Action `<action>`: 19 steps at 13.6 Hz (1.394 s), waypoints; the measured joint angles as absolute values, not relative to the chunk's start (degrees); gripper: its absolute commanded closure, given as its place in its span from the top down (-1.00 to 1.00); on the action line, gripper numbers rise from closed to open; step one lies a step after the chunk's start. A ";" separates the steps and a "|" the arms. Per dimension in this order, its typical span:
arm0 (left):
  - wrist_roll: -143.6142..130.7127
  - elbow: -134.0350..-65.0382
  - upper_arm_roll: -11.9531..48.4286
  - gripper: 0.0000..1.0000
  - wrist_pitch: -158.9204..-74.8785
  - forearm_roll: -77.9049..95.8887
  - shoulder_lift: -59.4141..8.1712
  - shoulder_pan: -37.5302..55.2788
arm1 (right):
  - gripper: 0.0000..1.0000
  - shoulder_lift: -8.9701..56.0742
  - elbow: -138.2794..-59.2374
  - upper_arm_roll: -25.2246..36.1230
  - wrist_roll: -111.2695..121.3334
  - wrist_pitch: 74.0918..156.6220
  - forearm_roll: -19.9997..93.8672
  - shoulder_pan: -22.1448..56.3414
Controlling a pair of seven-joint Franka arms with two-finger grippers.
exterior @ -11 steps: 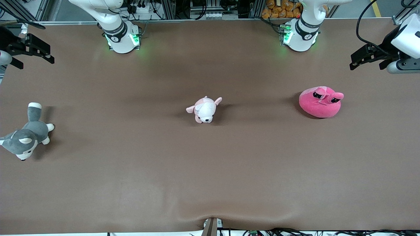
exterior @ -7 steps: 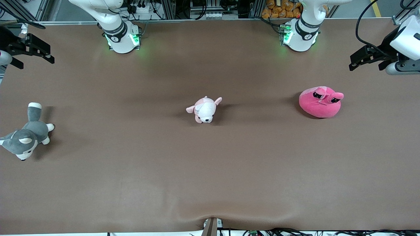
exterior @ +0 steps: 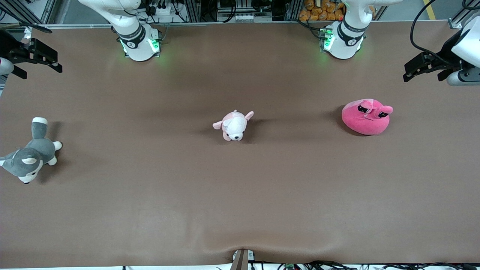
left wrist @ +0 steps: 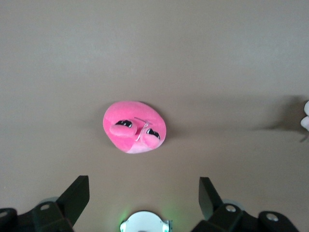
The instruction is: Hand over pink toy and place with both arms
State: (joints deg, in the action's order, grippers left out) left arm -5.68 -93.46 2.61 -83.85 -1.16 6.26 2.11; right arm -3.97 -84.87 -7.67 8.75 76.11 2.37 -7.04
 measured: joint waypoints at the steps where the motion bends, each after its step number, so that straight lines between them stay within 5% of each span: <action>1: -5.86 -93.46 2.58 1.00 -83.45 -1.16 6.15 2.07 | 1.00 -3.97 -84.87 -7.67 8.75 76.11 2.37 -7.04; 19: -11.74 -93.46 2.58 1.00 -82.69 -1.16 5.61 0.88 | 1.00 -3.97 -84.87 -7.60 8.75 76.03 2.58 -7.80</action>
State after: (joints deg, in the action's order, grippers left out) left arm -11.74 -93.46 2.58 -82.69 -1.16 5.61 0.88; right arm -3.97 -84.87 -7.60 8.75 76.03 2.58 -7.80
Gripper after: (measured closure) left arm 0.000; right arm 0.000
